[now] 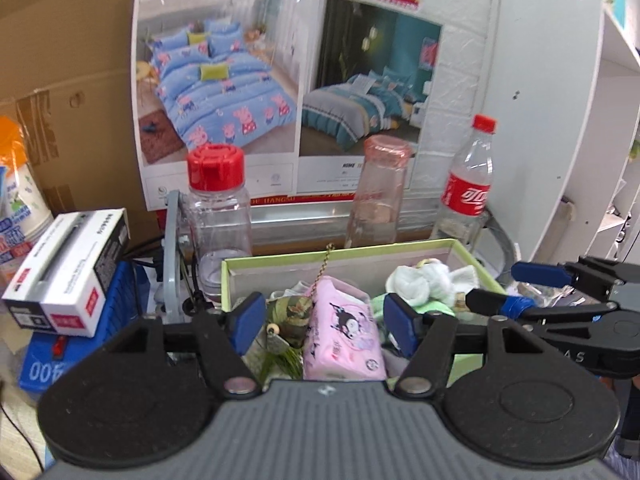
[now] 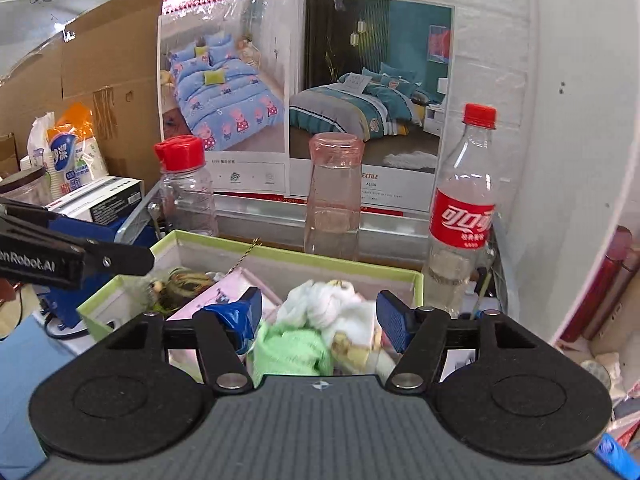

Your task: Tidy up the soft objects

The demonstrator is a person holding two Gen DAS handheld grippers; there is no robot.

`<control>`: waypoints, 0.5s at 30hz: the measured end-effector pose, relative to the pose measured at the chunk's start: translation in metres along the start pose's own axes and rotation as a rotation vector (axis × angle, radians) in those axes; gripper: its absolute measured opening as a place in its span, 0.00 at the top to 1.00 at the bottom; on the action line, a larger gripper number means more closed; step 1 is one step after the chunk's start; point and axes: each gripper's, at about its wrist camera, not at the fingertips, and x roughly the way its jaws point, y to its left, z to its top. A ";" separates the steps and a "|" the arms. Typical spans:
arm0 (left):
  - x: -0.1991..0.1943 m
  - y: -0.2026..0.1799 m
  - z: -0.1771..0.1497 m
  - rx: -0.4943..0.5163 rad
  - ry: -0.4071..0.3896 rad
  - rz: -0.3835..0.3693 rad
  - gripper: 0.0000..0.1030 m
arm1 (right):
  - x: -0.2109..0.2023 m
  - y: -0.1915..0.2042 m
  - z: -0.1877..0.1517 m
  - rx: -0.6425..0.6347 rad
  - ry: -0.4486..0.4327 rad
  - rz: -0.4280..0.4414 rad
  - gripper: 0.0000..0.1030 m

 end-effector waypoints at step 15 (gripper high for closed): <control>-0.117 -0.001 -0.088 -0.185 -0.130 0.075 0.32 | -0.104 0.051 -0.060 0.019 -0.044 -0.186 0.51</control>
